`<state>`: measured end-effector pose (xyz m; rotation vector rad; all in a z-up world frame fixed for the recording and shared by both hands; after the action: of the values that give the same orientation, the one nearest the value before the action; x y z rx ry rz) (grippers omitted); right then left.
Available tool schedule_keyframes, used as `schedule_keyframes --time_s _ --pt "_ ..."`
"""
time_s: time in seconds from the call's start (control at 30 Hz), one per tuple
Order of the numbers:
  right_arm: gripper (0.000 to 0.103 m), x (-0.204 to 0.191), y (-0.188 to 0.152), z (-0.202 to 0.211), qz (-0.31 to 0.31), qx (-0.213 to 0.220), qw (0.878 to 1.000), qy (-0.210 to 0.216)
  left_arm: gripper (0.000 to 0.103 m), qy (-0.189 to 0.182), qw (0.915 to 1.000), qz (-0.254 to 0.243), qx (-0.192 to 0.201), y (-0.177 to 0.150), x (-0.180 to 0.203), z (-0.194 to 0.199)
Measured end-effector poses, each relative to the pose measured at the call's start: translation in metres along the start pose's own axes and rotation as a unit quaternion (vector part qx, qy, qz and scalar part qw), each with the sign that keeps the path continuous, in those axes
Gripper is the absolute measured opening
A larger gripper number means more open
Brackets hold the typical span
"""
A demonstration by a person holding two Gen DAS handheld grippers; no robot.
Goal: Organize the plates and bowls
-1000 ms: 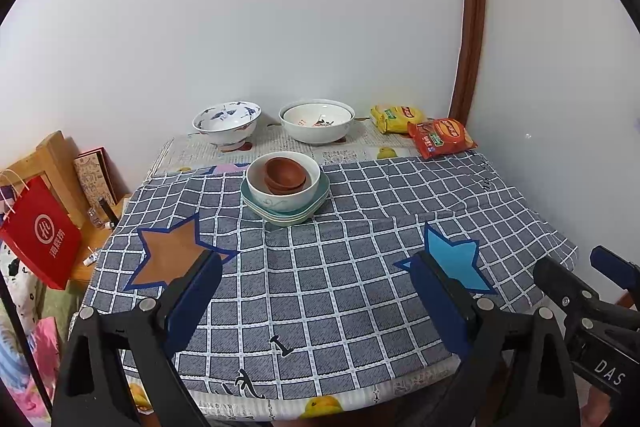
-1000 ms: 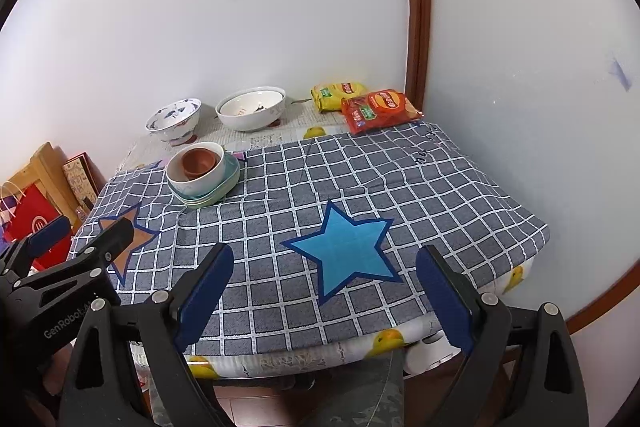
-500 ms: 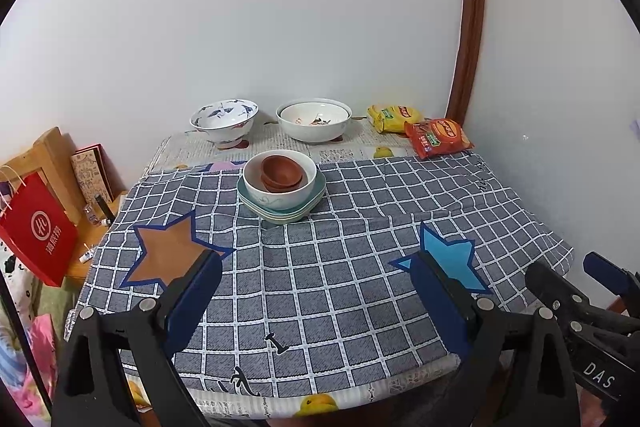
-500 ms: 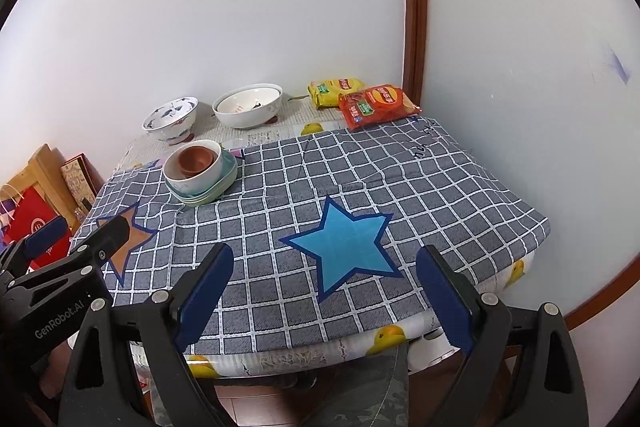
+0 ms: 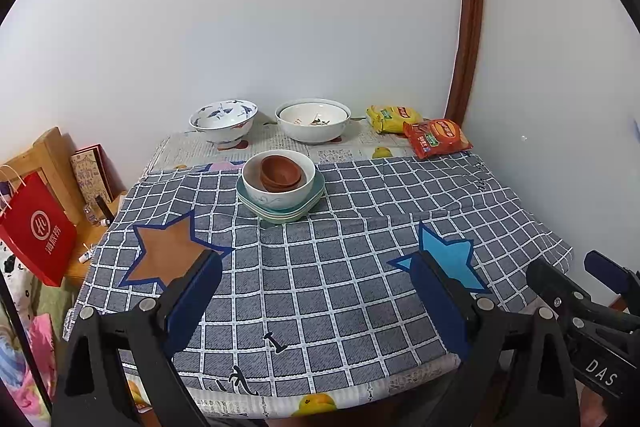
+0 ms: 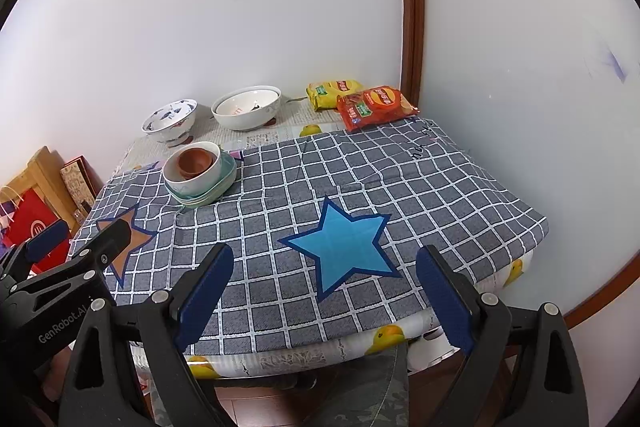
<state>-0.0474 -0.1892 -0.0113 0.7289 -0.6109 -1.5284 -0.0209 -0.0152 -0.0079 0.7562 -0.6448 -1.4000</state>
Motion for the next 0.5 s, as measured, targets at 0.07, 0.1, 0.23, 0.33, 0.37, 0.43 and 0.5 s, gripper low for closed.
schedule_keyframes --time_s 0.07,0.1,0.23,0.33,0.37,0.43,0.5 --pt "0.092 0.0002 0.0 0.0 0.0 0.0 1.0 0.0 0.095 -0.001 1.0 0.001 0.0 -0.0003 -0.0001 -0.0001" --pt "0.092 0.0001 0.0 0.0 0.0 0.0 1.0 0.0 0.095 -0.001 1.0 0.002 0.0 -0.0005 -0.0002 -0.0001" --pt "0.092 0.0003 0.0001 0.001 0.002 0.002 1.0 -0.002 0.095 -0.002 1.0 0.001 0.0 -0.0007 0.0004 0.0004" --pt "0.092 -0.0003 0.0002 0.0015 0.002 0.002 1.0 -0.002 0.095 -0.003 1.0 0.001 0.0 -0.0009 0.0006 0.0005" --pt "0.092 -0.0004 0.0001 0.0015 0.003 0.002 1.0 -0.002 0.095 -0.002 1.0 0.001 0.0 -0.001 0.0008 0.0009" --pt "0.092 -0.0002 0.0003 0.0016 0.003 0.002 1.0 -0.003 0.095 -0.002 1.0 0.001 0.0 -0.0011 0.001 0.0011" --pt "0.092 -0.0003 0.0004 0.0022 0.003 0.002 1.0 -0.002 0.095 -0.002 1.0 0.0 0.0 -0.0012 0.0011 0.0012"
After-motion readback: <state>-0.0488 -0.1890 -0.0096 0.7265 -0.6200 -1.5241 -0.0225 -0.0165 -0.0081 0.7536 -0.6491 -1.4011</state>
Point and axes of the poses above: each gripper's, at about its wrist camera, not at the fingertips, and z roughly against the way its jaws point, x to its right, y to its top, the point moved 4 cm from there along -z, roughly the way its jaws point, and after that the axes turned 3 degrees about y, right-handed, at the moved point
